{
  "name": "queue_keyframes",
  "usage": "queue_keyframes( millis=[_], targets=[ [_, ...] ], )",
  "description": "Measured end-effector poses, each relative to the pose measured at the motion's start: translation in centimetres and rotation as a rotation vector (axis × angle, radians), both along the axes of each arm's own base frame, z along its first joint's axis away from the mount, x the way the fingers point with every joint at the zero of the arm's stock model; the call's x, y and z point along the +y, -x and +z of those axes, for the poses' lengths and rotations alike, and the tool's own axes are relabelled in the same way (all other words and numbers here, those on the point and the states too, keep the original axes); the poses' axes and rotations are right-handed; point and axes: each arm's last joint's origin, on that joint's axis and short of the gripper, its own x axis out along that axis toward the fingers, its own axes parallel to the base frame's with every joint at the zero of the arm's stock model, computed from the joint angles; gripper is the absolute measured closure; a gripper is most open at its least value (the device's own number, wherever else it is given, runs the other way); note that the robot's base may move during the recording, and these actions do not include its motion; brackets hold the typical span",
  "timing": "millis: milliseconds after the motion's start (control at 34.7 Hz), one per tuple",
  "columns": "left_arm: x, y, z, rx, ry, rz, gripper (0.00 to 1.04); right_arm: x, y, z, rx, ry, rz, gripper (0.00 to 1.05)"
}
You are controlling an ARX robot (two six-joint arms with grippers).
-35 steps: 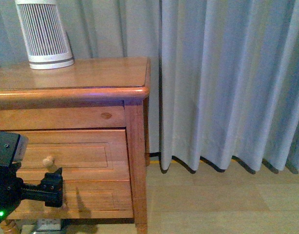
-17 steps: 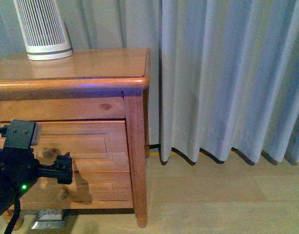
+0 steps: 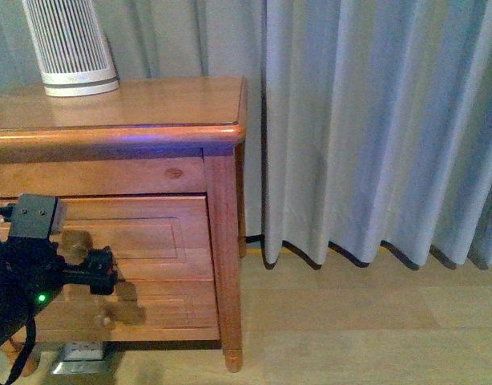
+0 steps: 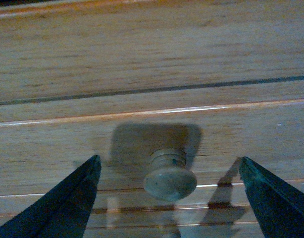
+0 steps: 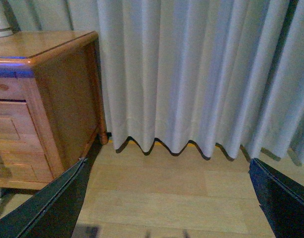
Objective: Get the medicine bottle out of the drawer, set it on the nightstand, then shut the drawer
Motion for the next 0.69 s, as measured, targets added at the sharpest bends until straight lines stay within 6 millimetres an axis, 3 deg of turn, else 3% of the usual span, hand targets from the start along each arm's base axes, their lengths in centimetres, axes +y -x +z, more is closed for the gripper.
queue_keyframes(
  millis=[259, 346, 692],
  targets=[
    [0.10, -0.17, -0.10, 0.004, 0.016, 0.016, 0.57, 0.00, 0.00, 0.00, 0.000, 0.000, 0.000, 0.07],
    [0.09, -0.17, -0.10, 0.004, 0.019, 0.014, 0.74, 0.00, 0.00, 0.00, 0.000, 0.000, 0.000, 0.07],
    [-0.03, -0.05, -0.18, 0.007, 0.021, 0.009, 0.79, 0.00, 0.00, 0.00, 0.000, 0.000, 0.000, 0.07]
  ],
)
